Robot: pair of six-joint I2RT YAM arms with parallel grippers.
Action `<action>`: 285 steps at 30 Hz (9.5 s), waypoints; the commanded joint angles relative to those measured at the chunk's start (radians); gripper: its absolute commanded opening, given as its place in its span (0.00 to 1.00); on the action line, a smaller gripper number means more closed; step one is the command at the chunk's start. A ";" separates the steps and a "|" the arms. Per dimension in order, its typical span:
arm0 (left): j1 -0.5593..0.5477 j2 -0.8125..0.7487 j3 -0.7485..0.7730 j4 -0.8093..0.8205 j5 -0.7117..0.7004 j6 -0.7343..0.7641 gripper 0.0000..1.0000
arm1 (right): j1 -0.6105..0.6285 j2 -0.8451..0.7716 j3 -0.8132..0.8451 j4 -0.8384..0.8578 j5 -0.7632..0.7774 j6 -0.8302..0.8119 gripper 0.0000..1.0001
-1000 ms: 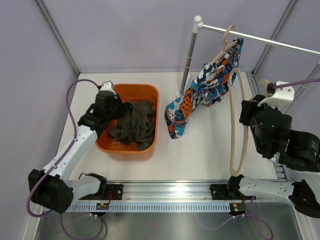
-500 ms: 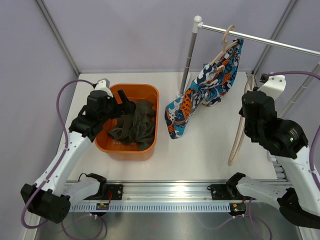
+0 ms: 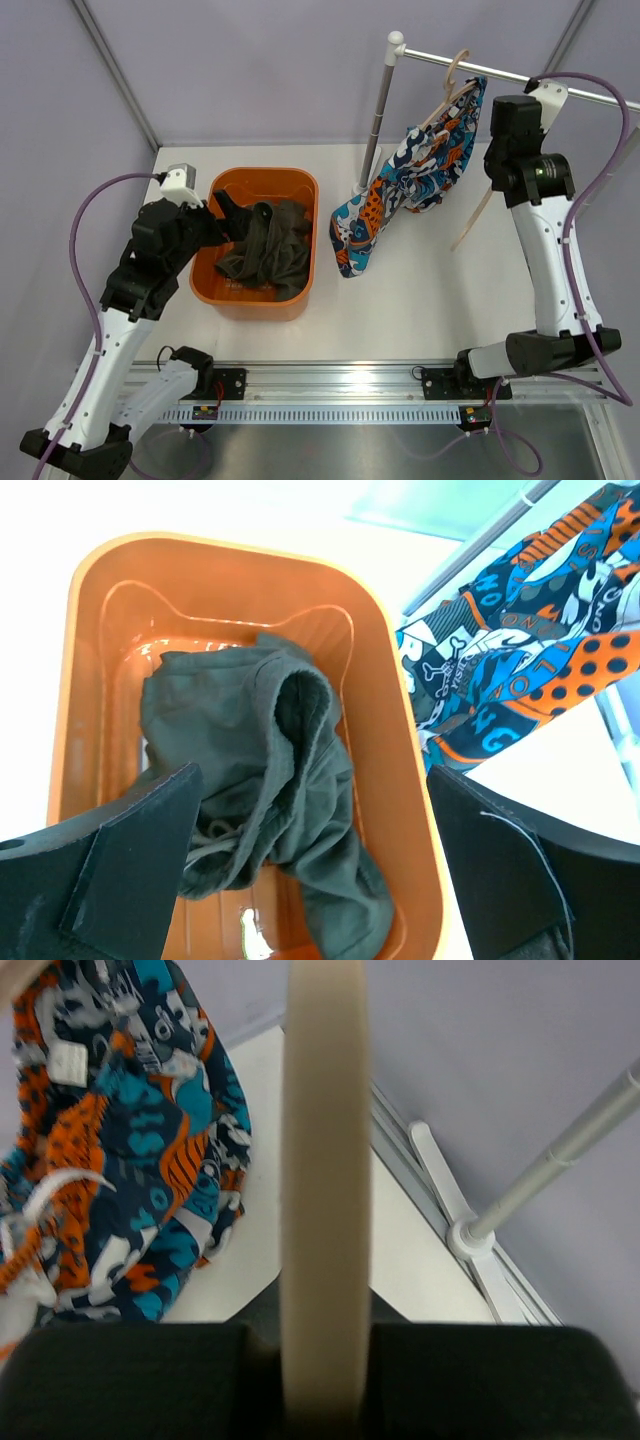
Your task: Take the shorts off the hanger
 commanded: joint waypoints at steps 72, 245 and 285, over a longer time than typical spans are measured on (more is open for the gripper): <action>-0.026 -0.303 -0.231 -0.115 -0.127 0.126 0.99 | -0.249 -0.223 0.029 0.095 -0.423 0.058 0.67; -0.196 -0.153 -0.101 0.012 -0.056 0.054 0.99 | 0.280 -0.341 -0.190 0.094 -0.632 0.054 0.00; -0.703 0.750 0.629 0.153 -0.452 -0.120 0.97 | 0.650 -0.277 -0.146 0.042 -0.257 0.121 0.00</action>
